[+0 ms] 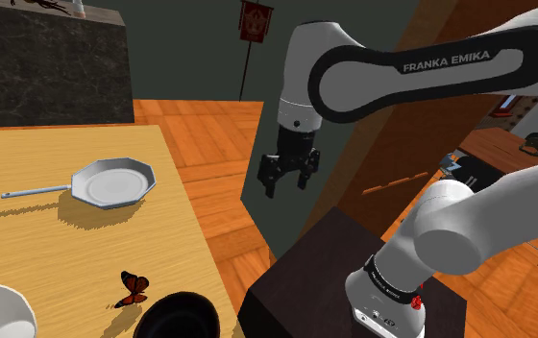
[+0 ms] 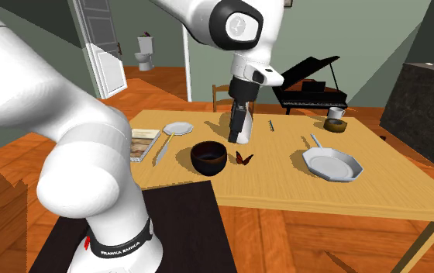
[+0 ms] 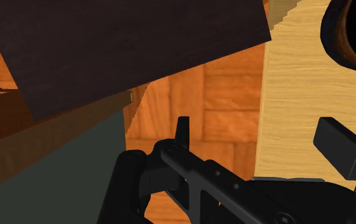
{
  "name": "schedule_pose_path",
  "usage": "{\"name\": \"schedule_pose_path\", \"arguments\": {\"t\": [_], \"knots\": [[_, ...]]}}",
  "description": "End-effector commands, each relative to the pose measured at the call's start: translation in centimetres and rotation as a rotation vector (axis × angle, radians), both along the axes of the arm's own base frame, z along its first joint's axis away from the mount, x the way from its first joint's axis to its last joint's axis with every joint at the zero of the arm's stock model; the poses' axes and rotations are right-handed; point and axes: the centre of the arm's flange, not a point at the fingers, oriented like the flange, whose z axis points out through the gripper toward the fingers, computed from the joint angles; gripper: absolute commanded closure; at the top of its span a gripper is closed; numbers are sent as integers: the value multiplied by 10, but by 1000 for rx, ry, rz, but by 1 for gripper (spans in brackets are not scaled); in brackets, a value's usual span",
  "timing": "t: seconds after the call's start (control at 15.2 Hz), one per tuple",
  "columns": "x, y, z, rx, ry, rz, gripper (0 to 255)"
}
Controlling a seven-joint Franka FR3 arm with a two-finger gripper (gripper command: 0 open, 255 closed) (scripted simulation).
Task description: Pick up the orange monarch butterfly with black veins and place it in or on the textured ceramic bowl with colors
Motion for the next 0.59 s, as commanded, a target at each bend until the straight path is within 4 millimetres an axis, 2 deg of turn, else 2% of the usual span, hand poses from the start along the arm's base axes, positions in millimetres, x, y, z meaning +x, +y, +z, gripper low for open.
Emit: {"name": "schedule_pose_path", "arguments": {"t": [0.0, 0.53], "knots": [[5, 24, -17, -6, -9, -16, 0], [31, 102, -82, -34, -37, -75, 0]]}}
